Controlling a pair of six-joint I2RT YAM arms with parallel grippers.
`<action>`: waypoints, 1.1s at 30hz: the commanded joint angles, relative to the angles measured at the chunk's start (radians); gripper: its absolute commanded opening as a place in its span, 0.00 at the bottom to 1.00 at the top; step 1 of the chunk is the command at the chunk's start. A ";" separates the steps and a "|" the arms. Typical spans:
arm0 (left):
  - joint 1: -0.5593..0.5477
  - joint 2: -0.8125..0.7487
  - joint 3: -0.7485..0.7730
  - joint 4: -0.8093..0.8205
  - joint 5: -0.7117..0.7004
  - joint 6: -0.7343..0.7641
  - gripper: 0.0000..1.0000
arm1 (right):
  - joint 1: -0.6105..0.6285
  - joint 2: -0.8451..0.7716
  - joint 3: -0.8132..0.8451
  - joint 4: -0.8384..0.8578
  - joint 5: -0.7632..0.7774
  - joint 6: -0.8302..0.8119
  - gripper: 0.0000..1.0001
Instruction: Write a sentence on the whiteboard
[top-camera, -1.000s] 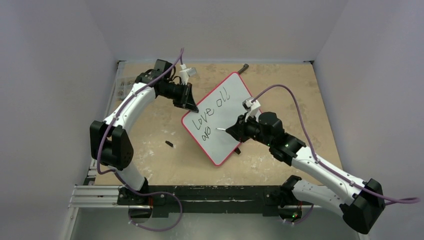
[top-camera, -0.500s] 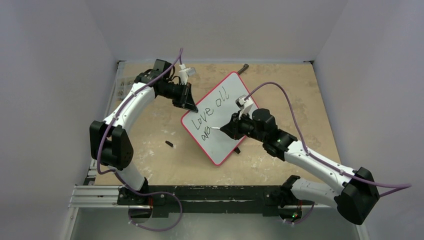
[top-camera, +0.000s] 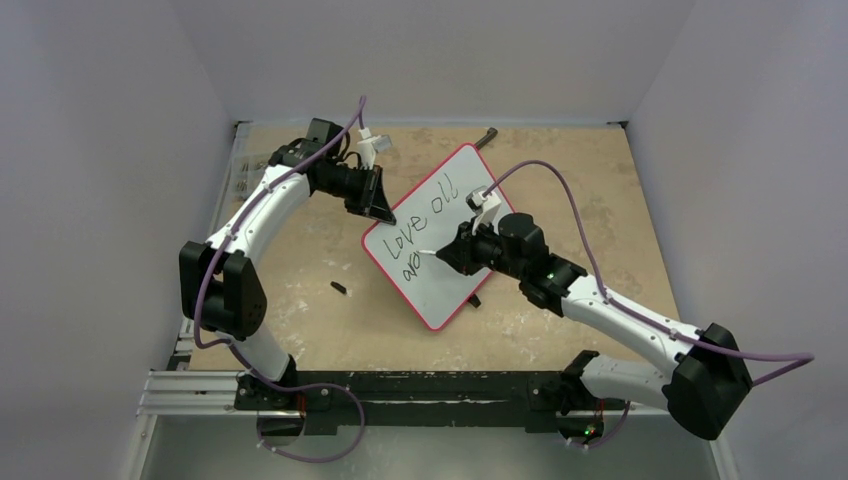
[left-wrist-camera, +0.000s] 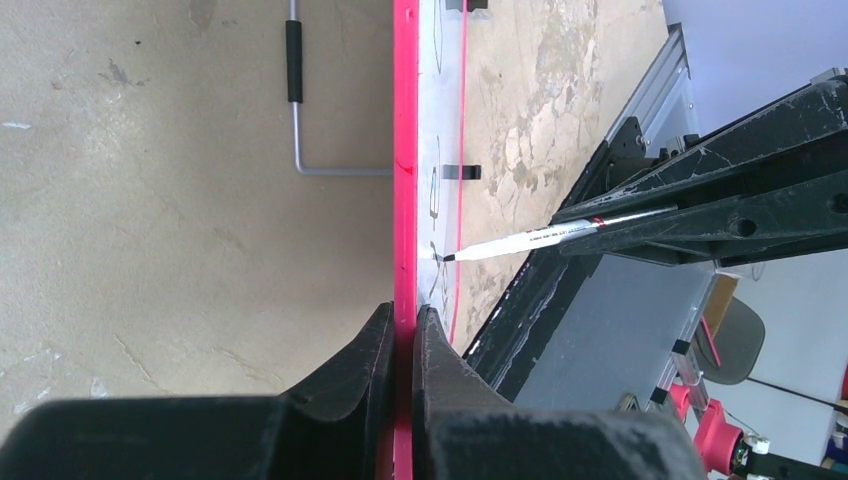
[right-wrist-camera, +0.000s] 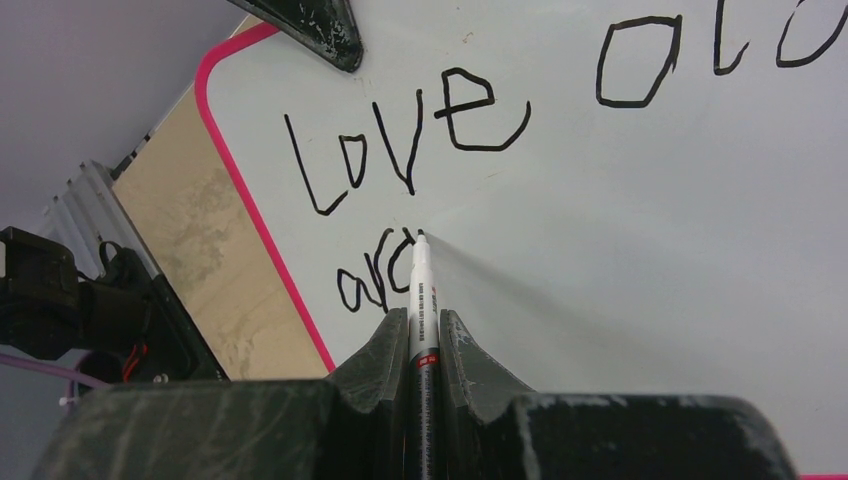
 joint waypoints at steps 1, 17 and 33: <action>0.010 -0.044 0.017 0.051 -0.029 0.030 0.00 | -0.001 -0.001 0.003 0.023 0.027 -0.013 0.00; 0.009 -0.047 0.014 0.052 -0.025 0.029 0.00 | -0.002 -0.075 -0.089 -0.037 0.079 0.005 0.00; 0.007 -0.053 0.009 0.056 -0.026 0.027 0.00 | -0.002 0.053 0.091 -0.027 0.122 -0.016 0.00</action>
